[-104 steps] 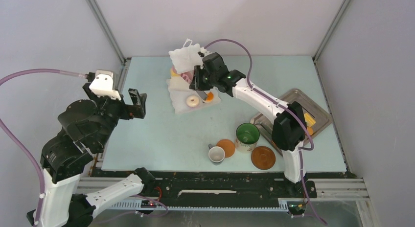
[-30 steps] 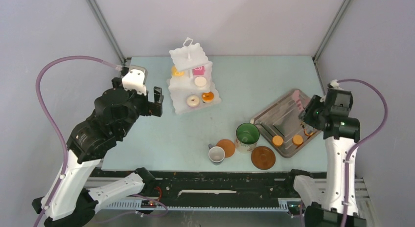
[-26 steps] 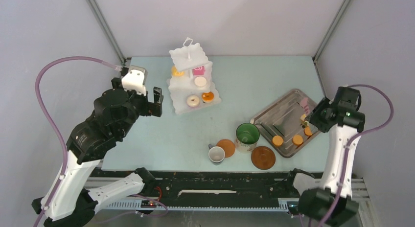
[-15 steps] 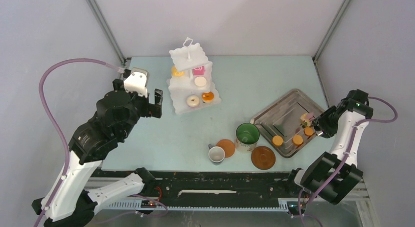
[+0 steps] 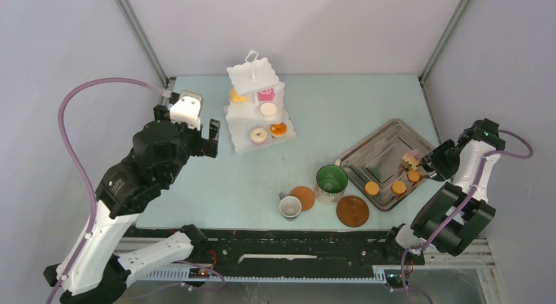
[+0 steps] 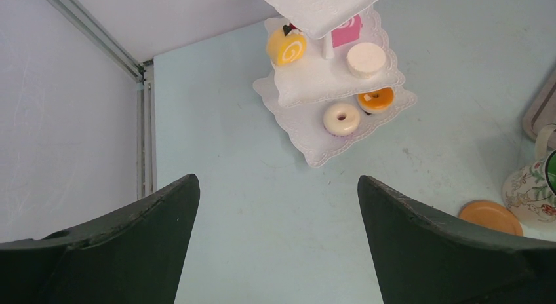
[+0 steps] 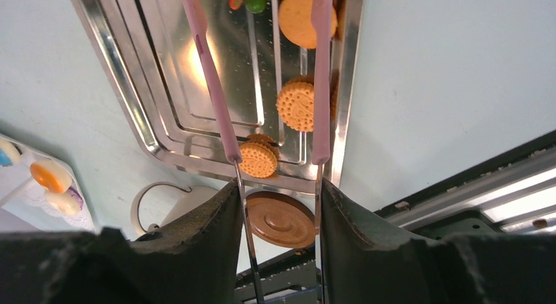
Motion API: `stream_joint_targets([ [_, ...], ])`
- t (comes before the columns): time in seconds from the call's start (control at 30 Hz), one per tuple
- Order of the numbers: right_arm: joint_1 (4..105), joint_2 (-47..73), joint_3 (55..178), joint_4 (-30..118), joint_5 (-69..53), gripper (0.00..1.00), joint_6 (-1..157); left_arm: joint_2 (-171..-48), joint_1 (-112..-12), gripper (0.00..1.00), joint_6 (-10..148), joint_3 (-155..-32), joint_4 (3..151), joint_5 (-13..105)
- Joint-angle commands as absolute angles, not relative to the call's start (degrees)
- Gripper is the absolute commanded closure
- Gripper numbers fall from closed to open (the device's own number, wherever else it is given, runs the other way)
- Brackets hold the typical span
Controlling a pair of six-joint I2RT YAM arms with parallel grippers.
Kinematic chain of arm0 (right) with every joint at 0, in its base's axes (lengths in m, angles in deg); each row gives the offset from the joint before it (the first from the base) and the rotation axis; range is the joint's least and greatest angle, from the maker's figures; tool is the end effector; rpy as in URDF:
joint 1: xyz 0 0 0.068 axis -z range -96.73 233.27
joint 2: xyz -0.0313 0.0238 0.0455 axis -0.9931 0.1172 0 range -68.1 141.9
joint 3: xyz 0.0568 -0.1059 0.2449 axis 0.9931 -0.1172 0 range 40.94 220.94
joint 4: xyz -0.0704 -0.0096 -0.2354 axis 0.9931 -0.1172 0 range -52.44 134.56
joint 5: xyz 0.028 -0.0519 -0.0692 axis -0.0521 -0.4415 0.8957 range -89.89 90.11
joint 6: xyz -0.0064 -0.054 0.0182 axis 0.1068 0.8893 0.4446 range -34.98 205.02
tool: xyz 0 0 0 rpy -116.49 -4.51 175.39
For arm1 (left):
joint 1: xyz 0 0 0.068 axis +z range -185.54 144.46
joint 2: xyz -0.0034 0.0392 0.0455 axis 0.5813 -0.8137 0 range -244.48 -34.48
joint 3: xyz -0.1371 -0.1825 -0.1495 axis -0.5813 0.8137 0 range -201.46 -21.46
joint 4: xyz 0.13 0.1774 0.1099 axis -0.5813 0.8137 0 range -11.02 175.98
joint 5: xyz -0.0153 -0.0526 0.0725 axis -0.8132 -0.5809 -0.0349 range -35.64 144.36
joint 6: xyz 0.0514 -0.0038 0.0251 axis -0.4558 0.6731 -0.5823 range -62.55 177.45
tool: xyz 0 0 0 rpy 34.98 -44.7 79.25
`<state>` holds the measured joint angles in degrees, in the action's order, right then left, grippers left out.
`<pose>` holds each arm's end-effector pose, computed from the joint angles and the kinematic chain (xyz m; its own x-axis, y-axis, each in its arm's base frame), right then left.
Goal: Serve the afternoon tea
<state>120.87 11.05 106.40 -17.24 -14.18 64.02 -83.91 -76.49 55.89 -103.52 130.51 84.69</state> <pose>0.1920 -0.1353 0.2672 -0.5218 0.8401 -0.1482 0.7811 0.5403 0.3128 0.0975 -0.0575 0.4524 -0.2390 0.2385 -0.9413 0.2113 0.9589 0.1893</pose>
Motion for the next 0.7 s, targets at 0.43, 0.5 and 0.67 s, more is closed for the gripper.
stream_joint_targets([
  [0.43,115.4,16.8,111.0,-14.4,-9.8,0.52,63.3,-85.2,-75.7,0.02,54.3,-104.2,128.9,85.7],
  [0.5,113.7,16.7,111.0,-14.3,-6.9,0.52,63.2,-85.2,-75.6,0.02,54.3,-104.1,128.9,85.7],
  [0.67,111.0,18.1,111.9,-14.9,-2.5,0.52,62.2,-84.8,-75.9,0.02,54.0,-104.2,129.0,86.2],
])
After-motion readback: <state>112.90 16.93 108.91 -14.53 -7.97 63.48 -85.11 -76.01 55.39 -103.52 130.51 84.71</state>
